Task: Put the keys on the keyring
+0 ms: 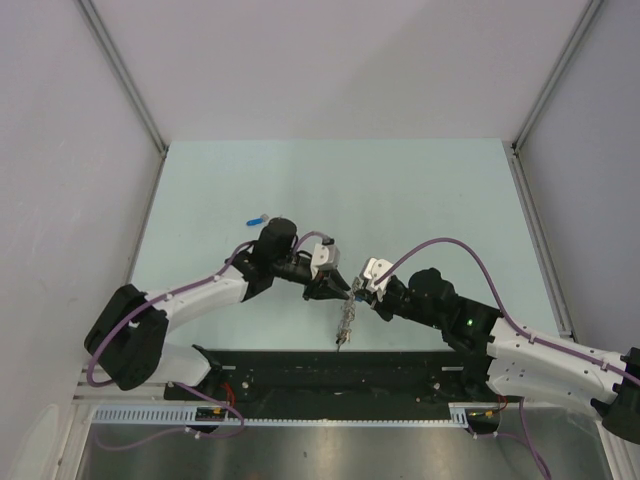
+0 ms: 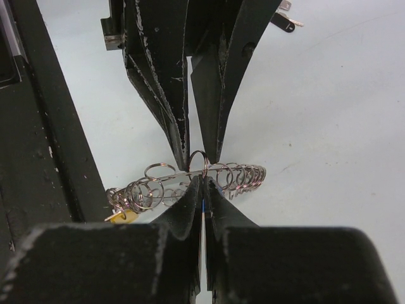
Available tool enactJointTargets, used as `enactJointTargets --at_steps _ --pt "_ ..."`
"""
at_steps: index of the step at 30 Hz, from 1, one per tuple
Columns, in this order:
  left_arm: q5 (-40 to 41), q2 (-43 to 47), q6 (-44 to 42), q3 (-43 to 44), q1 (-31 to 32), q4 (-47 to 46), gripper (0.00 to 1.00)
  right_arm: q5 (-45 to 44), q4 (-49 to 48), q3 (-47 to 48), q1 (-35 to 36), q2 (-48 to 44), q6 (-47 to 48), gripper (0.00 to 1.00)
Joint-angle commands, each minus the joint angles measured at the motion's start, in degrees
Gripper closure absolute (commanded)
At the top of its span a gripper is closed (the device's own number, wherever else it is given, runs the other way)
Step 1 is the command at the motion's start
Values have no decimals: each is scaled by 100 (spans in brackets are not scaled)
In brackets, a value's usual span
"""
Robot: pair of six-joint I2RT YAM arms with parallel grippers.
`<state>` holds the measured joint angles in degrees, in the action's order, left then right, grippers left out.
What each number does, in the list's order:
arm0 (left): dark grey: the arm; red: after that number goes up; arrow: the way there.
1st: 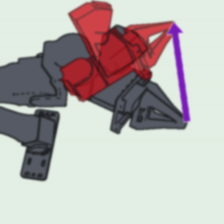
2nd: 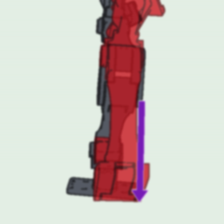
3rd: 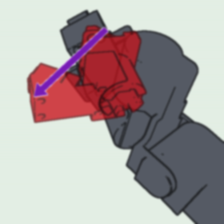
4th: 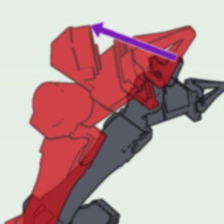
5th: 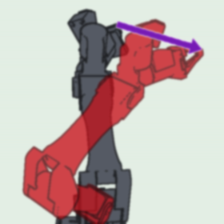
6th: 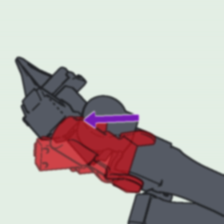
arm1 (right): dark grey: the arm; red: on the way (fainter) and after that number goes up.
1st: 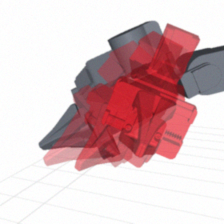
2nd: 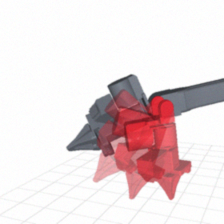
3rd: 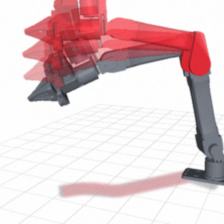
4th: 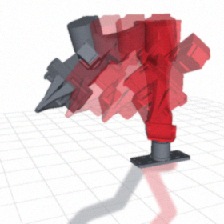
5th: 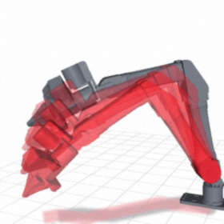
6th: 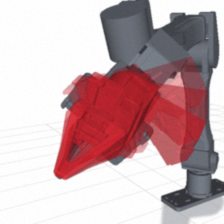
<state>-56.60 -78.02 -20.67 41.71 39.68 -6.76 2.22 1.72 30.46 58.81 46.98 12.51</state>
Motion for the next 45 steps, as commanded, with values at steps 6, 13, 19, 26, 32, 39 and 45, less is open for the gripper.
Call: enactJointTargets --at_steps 6,13,19,26,32,39,45 --pt "-404 226 546 65 -13 -720 90 -125 -189 224 122 -58 -30 100" --pt "-405 243 590 12 -4 -712 99 -178 -5 215 157 -101 -38 100" --pt "315 594 1133 -242 -4 -1229 100 -222 171 224 263 -154 -161 100" --pt "773 1043 1899 -725 -13 -2355 100 -459 286 189 368 -128 -276 100" --pt "1063 1140 2541 -990 -13 -3233 100 -292 -48 153 386 83 -381 100" --pt "1660 973 2708 -1034 -13 -3305 100 -476 -505 153 263 233 -372 100" --pt "2618 1034 2787 -858 -31 -2954 67 -459 -628 232 -431 154 -496 100"
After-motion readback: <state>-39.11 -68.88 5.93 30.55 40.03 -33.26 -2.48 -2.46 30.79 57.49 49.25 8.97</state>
